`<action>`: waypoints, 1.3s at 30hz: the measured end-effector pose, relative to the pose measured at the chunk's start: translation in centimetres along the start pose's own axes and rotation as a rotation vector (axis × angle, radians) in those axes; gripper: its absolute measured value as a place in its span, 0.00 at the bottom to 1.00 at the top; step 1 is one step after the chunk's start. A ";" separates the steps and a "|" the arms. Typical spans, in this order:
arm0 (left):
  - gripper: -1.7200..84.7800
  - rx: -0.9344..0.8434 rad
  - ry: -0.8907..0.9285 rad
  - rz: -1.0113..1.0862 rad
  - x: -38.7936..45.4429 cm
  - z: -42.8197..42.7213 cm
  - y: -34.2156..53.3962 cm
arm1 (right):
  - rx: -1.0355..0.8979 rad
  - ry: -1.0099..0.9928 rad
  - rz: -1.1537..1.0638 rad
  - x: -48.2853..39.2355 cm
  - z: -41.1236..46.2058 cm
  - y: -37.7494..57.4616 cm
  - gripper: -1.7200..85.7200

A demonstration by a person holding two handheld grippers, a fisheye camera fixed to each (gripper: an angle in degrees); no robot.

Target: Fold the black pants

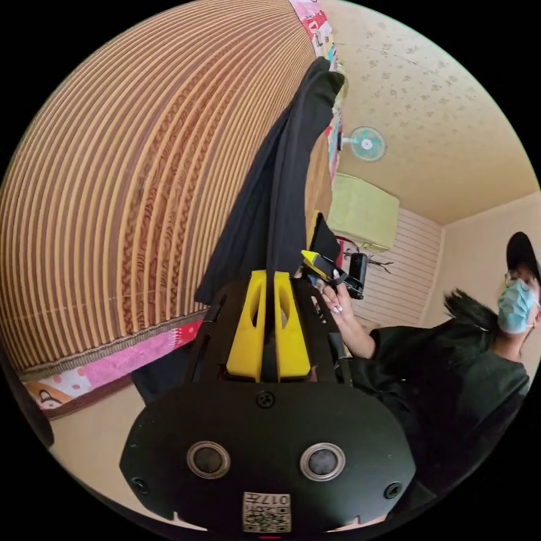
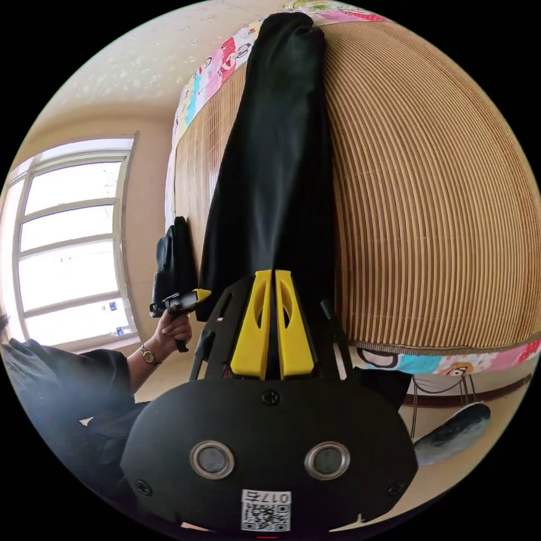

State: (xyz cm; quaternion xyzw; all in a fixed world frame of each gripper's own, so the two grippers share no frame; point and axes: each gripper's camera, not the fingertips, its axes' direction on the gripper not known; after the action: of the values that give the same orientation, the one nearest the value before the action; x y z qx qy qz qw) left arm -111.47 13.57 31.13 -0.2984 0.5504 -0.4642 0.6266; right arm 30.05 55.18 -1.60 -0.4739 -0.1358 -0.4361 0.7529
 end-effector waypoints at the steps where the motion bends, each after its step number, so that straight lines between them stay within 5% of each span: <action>1: 0.02 0.019 0.054 -0.017 -0.3 0.2 1.0 | 0.031 0.047 -0.010 0.0 -1.1 0.7 0.04; 5: 0.02 0.012 0.051 -0.050 -0.8 2.2 2.9 | 0.015 0.158 -0.006 1.7 -1.2 1.7 0.04; 10: 0.02 -0.011 -0.112 -0.046 0.5 4.8 3.1 | 0.001 0.088 0.069 4.9 0.3 2.0 0.04; 15: 0.04 0.031 -0.062 0.027 2.4 3.3 3.7 | 0.039 0.065 0.013 3.5 -0.2 2.5 0.05; 19: 0.09 0.039 -0.244 -0.122 1.6 2.7 3.6 | 0.017 -0.014 0.084 6.1 0.7 2.5 0.08; 24: 0.15 0.140 -0.429 0.062 6.6 2.7 0.8 | 0.104 -0.033 0.076 8.4 0.1 0.3 0.14; 30: 0.08 -0.169 -0.560 0.065 5.4 13.0 -4.1 | -0.180 -0.032 -0.032 8.4 4.8 -1.9 0.08; 35: 0.07 -0.281 -0.543 0.109 5.0 17.2 2.3 | -0.296 0.104 -0.073 9.3 3.3 3.6 0.07; 39: 0.09 -0.419 -0.526 -0.051 1.8 19.6 7.7 | -0.447 0.085 -0.087 11.3 2.6 8.1 0.09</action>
State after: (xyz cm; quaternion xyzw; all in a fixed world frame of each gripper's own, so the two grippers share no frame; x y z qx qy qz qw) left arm -90.65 12.22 27.81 -0.5440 0.4455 -0.2637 0.6603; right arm 43.54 52.77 1.95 -0.6037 -0.0243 -0.5069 0.6148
